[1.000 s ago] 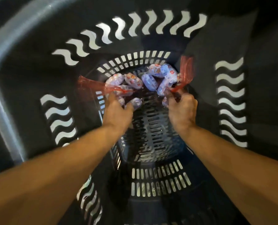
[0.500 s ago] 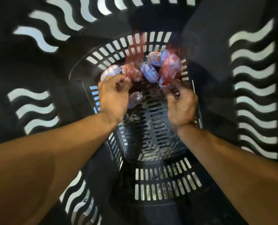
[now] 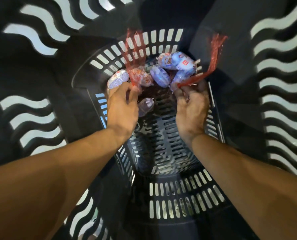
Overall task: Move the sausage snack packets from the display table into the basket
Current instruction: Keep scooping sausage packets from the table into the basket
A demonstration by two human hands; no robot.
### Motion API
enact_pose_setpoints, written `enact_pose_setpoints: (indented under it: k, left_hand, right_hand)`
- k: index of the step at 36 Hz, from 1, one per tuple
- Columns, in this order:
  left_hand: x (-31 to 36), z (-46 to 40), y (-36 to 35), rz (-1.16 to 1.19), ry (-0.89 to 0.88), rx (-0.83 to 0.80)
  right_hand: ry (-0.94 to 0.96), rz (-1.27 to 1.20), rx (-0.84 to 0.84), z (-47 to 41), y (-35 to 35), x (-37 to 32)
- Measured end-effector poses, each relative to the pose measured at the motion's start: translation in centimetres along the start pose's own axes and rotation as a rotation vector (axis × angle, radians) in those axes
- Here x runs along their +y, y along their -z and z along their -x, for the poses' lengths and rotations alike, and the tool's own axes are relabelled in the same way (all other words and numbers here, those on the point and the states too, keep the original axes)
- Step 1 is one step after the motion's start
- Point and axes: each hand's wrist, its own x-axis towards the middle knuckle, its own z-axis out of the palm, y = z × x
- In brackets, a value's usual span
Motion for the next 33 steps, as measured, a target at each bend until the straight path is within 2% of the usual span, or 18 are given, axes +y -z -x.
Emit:
enact_pose_setpoints:
  k: [4, 6, 9, 14, 17, 19, 22, 27, 30, 33]
  left_hand:
    - [0.9, 1.0, 0.4, 0.083, 0.077, -0.019]
    - [0.8, 1.3, 0.9, 0.027, 0.117, -0.026]
    - [1.3, 2.7, 1.9, -0.04, 0.167, -0.047]
    - [3.9, 6.0, 4.3, 0.038, 0.243, -0.009]
    - [6.2, 8.5, 6.6, 0.036, 0.265, -0.053]
    - [8.1, 10.8, 8.3, 0.095, 0.296, -0.079]
    - [11.3, 14.4, 11.5, 0.251, 0.328, -0.075]
    - [17.1, 19.5, 18.0, 0.434, 0.251, -0.088]
    - [20.2, 22.2, 22.3, 0.423, 0.172, -0.118]
    - [23.1, 24.4, 26.9, 0.39, 0.091, -0.129]
  right_hand:
    - [-0.038, 0.072, 0.048, 1.7, 0.9, 0.6]
    - [-0.043, 0.05, 0.074, 2.9, 1.8, 0.3]
    - [-0.1, 0.037, 0.045, 4.7, 3.8, -0.7]
    - [-0.242, 0.056, -0.017, 7.3, 8.5, -3.3]
    - [-0.298, 0.091, -0.082, 10.4, 11.7, -5.4]
    - [-0.347, 0.082, -0.034, 12.7, 13.5, -6.7]
    - [-0.343, 0.065, 0.126, 16.0, 15.8, -9.9]
    - [-0.319, 0.091, 0.218, 20.9, 19.2, -16.3]
    - [-0.334, -0.021, 0.248, 22.6, 21.3, -21.2]
    - [-0.26, -0.122, 0.269, 24.1, 23.9, -26.6]
